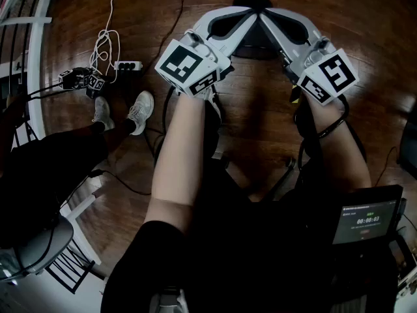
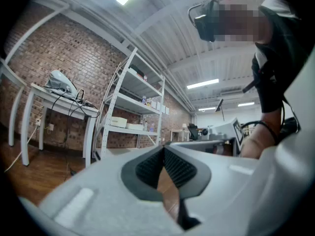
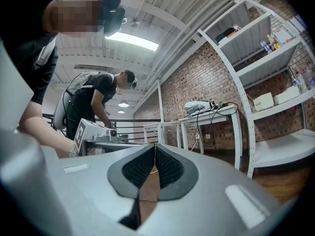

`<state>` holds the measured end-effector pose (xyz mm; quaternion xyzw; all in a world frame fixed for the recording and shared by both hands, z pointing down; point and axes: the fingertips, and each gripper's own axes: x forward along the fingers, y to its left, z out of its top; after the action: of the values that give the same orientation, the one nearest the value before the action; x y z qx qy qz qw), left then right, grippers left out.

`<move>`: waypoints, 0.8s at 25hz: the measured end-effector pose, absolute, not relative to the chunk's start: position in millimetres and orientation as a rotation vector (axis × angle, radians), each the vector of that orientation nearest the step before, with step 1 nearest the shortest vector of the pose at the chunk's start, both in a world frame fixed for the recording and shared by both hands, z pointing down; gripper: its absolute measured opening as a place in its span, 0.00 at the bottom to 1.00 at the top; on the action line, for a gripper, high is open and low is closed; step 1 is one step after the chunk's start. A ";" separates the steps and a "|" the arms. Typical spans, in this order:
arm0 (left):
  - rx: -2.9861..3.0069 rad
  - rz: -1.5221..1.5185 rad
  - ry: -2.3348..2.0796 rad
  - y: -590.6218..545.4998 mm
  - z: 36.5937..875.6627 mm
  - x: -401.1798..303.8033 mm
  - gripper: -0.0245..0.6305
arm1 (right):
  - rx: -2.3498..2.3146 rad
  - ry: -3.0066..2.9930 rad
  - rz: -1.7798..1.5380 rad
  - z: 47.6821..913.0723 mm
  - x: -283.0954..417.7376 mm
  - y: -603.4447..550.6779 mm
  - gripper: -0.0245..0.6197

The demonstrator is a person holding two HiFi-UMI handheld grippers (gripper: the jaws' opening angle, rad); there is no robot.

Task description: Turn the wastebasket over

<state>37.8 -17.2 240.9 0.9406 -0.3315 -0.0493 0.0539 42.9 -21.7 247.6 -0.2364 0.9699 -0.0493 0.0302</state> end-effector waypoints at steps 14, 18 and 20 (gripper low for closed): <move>2.862 -0.118 -1.005 -101.8 247.3 39.0 0.04 | -0.797 3.004 -0.148 250.3 65.7 -109.9 0.05; 2.855 -0.100 -1.005 -118.6 254.0 34.3 0.04 | -0.835 2.995 -0.148 250.9 66.5 -129.7 0.05; 2.851 -0.091 -0.993 -122.1 258.1 34.5 0.04 | -0.855 2.992 -0.147 252.4 66.9 -136.2 0.05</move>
<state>34.5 -122.1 258.1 0.9422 -0.3283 -0.0301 0.0604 66.9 -136.2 252.4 -0.2745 0.9603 -0.0472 0.0134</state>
